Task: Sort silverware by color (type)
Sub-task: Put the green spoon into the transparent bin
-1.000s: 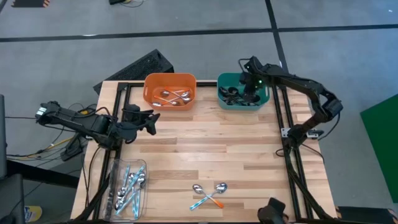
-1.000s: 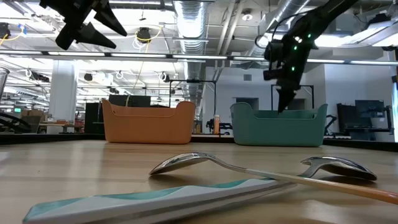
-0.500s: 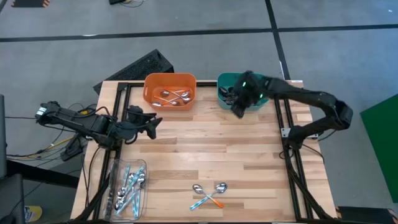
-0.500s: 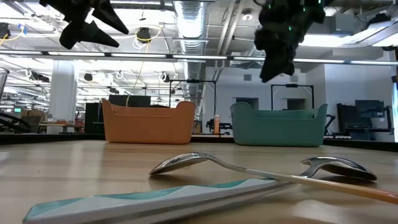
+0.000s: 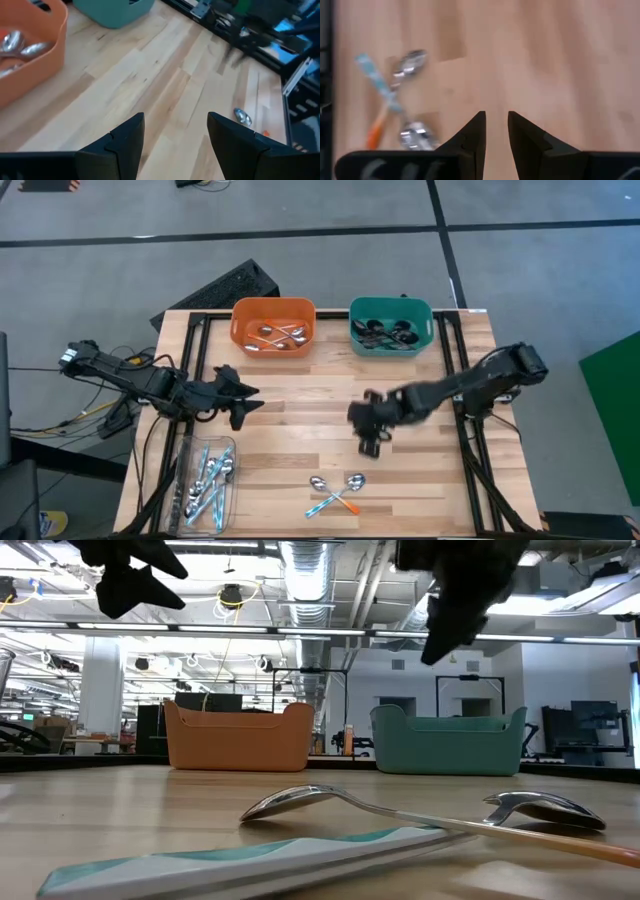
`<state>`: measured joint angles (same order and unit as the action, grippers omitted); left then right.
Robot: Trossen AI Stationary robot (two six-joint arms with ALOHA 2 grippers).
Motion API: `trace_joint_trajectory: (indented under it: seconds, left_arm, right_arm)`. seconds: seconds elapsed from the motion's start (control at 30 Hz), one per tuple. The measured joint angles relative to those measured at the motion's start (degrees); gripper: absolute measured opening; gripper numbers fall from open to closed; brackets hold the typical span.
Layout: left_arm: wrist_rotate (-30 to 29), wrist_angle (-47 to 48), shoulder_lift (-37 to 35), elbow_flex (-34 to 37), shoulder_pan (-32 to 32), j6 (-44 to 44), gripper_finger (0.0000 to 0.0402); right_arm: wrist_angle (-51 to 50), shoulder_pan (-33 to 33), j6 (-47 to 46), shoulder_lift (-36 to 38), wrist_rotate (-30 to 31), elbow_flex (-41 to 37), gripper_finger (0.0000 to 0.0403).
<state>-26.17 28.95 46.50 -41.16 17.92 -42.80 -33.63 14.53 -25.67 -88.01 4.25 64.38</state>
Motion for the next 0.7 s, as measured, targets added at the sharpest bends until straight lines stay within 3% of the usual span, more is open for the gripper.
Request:
trace_joint_trajectory:
  seconds: [0.3,0.47,0.7]
  left_arm:
    - [-0.3,-1.2,0.0,0.0,0.0,5.5,0.0204]
    - [0.2,1.2,0.0,0.0,0.1,0.5,0.0204]
    - [5.4,4.9,0.0,0.0,1.3,-7.0,0.0204]
  right_arm:
    - [10.5,11.5,1.6,-7.1,-0.1,0.0,0.0114]
    - [17.4,13.6,2.1,-11.7,-1.0,0.3,0.0165]
    - [11.1,15.1,3.8,-18.8,-1.1,6.6,0.023]
